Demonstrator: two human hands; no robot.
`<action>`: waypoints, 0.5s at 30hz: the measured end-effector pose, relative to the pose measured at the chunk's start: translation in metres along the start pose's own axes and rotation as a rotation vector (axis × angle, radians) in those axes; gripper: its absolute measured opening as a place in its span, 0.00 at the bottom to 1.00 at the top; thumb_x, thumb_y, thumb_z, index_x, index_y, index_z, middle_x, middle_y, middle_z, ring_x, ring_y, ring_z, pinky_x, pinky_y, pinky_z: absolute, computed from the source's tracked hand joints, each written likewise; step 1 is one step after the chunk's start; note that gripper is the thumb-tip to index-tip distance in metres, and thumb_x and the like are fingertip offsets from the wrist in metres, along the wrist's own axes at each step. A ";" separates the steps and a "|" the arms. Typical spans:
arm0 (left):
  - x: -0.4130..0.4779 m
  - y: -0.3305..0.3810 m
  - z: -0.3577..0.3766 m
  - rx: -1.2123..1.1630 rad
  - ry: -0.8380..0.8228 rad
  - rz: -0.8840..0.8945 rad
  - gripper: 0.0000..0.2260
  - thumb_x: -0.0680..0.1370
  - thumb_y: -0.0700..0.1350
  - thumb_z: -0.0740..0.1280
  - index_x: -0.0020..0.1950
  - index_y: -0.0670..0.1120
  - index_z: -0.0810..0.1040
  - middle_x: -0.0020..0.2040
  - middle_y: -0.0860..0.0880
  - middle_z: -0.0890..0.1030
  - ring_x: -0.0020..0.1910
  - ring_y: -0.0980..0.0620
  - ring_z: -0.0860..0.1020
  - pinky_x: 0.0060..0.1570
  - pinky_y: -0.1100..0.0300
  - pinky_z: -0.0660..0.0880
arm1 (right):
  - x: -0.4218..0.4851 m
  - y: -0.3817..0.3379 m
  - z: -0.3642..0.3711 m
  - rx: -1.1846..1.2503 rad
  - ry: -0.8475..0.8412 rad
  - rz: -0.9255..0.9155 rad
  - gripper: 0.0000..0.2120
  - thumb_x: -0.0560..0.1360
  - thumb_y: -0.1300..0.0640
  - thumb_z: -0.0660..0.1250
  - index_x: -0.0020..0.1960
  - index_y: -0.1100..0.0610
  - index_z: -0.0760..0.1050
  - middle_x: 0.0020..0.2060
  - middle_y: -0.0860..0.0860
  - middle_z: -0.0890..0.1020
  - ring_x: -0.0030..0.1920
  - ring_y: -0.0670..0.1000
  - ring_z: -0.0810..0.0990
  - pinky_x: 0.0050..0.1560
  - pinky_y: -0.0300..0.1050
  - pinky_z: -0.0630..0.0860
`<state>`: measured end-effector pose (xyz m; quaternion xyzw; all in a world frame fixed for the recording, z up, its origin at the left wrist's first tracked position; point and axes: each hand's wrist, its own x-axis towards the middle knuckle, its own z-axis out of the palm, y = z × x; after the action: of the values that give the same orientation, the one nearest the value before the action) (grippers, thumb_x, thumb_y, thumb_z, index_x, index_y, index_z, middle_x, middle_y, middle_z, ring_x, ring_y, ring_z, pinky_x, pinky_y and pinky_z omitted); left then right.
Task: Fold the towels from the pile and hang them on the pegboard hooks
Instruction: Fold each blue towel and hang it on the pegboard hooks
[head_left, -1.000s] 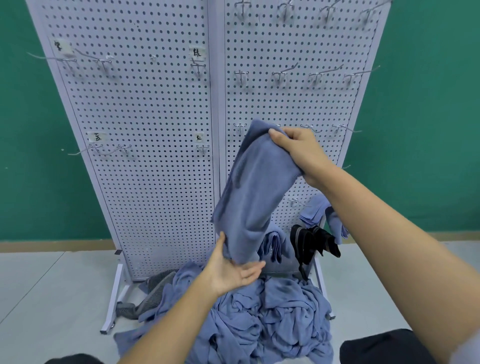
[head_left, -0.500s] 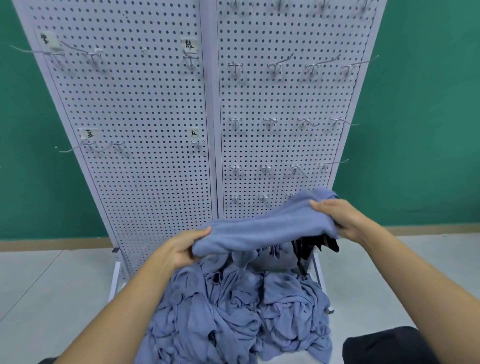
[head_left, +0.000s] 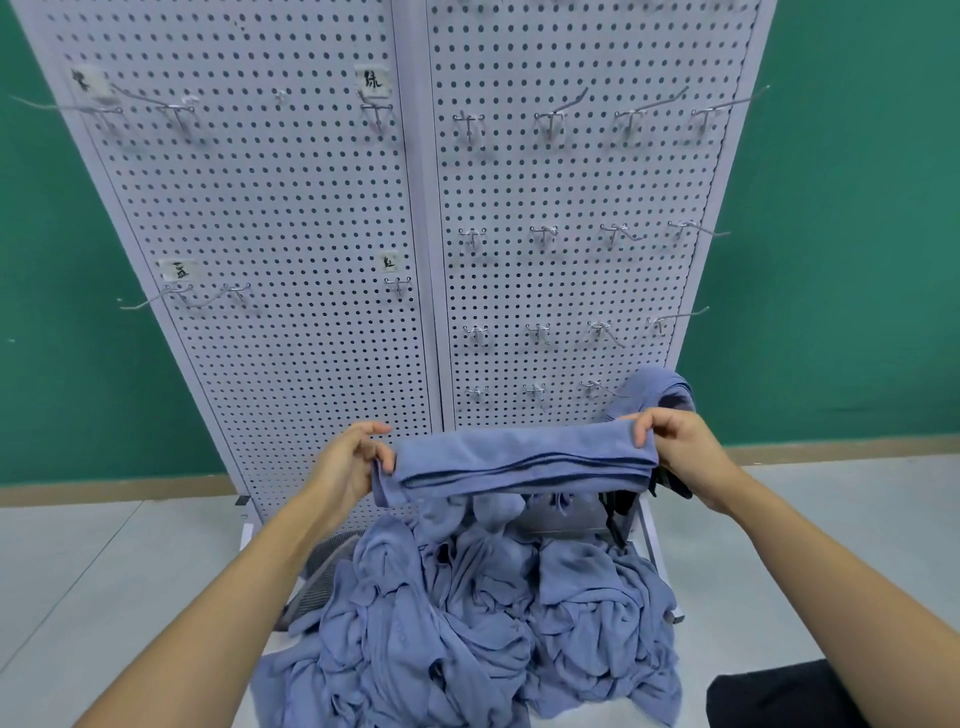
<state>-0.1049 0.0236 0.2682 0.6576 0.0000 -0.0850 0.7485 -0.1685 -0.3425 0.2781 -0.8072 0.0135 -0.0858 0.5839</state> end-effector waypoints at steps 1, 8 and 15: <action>-0.002 -0.002 0.003 0.049 0.005 -0.025 0.09 0.81 0.42 0.55 0.52 0.40 0.72 0.27 0.46 0.71 0.30 0.49 0.67 0.36 0.56 0.66 | -0.002 -0.001 0.001 -0.020 0.012 -0.014 0.18 0.75 0.76 0.58 0.33 0.59 0.73 0.47 0.50 0.83 0.43 0.45 0.82 0.40 0.31 0.75; 0.005 -0.023 0.014 0.441 0.105 -0.020 0.13 0.69 0.41 0.77 0.44 0.45 0.73 0.34 0.49 0.64 0.34 0.52 0.64 0.35 0.60 0.64 | -0.006 0.002 0.011 -0.029 -0.153 0.097 0.14 0.76 0.53 0.67 0.35 0.57 0.70 0.38 0.48 0.78 0.33 0.46 0.72 0.38 0.38 0.64; -0.003 -0.045 0.035 0.483 0.001 -0.239 0.10 0.68 0.38 0.77 0.42 0.41 0.78 0.44 0.44 0.82 0.39 0.50 0.79 0.37 0.60 0.77 | -0.002 0.036 0.000 -0.360 -0.155 0.225 0.15 0.67 0.60 0.77 0.50 0.60 0.77 0.45 0.50 0.78 0.46 0.50 0.76 0.47 0.42 0.73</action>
<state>-0.1178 -0.0161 0.2289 0.8126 0.0580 -0.1700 0.5545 -0.1677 -0.3538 0.2437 -0.8960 0.0737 0.0462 0.4355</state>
